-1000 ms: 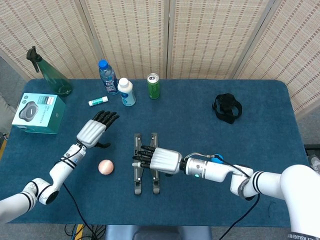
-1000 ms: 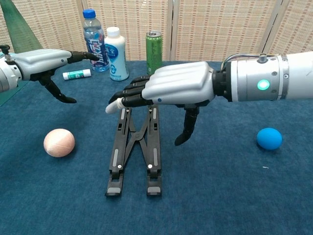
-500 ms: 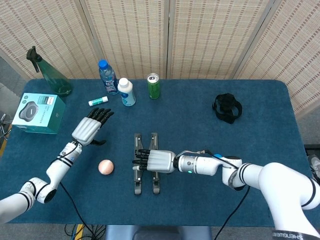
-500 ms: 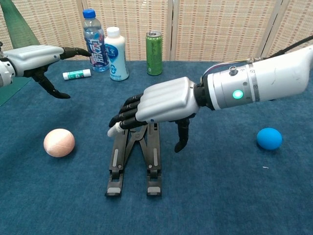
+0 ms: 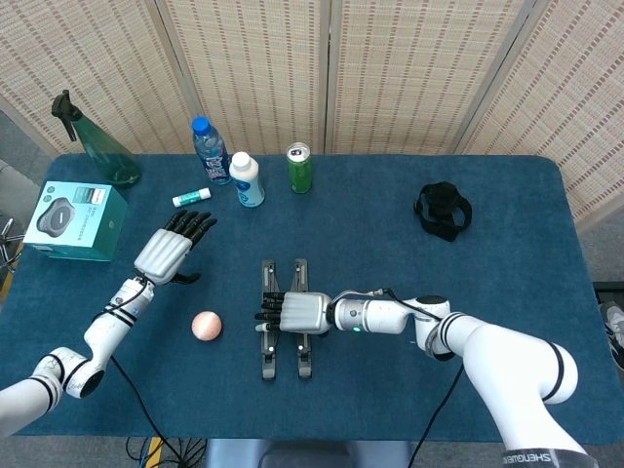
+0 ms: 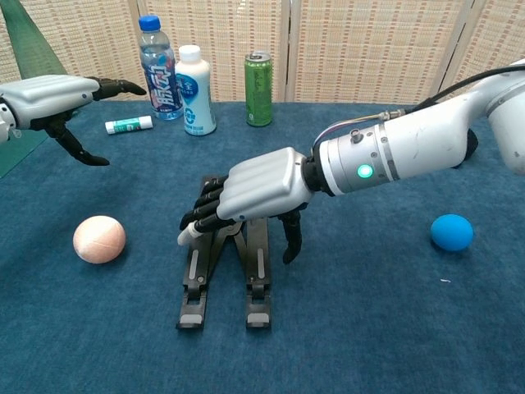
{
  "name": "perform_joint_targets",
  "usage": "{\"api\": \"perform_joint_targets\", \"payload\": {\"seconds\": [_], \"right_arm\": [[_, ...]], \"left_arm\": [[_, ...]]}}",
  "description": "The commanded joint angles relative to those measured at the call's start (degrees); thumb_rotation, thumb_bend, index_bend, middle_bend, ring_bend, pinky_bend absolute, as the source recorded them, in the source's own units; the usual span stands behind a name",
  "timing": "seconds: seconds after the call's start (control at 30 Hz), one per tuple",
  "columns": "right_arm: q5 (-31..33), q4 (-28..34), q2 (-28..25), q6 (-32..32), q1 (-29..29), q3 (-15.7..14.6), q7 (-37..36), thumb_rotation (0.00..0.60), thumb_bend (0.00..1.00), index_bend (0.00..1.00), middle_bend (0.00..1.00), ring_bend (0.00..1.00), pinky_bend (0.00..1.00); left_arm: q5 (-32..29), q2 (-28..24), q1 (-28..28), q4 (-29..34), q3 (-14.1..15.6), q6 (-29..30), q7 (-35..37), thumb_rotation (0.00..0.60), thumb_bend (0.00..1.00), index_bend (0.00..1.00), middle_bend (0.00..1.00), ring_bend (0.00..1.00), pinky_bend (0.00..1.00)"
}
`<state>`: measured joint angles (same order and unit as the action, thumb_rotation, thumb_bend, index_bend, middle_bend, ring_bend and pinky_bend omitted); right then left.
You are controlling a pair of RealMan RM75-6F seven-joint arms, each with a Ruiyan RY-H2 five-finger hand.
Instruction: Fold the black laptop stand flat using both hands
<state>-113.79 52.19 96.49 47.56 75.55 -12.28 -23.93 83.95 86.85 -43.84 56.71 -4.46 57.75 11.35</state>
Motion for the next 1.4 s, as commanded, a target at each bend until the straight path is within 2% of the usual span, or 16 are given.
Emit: {"api": "perform_joint_targets", "payload": {"seconds": [0.03,0.53,1.4], "right_arm": [[-0.1,-1.9,1.3,0.2,0.9,-0.6,-1.6,0.600,0.00,0.00,0.00,0.00,0.00],[-0.2,-7.7,4.4,0.5,3.9,-3.1,-7.0,0.600,0.00,0.00,0.00,0.00,0.00],[1.1,-9.7,6.0,-0.7,6.4,-5.2,-10.1,0.600,0.00,0.00,0.01,0.00,0.00]], "left_arm": [[0.1,0.0,0.1,-0.1,0.0,0.1,0.0,0.600,0.14,0.00,0.02,0.00,0.00],[0.4,0.5,0.4,-1.4,-0.2,0.2,1.5,0.600,0.14,0.00,0.02,0.00,0.00],[0.7,0.3,0.6,-1.1,-0.6,0.7,1.8,0.600,0.14,0.00,0.02,0.00,0.00]]}}
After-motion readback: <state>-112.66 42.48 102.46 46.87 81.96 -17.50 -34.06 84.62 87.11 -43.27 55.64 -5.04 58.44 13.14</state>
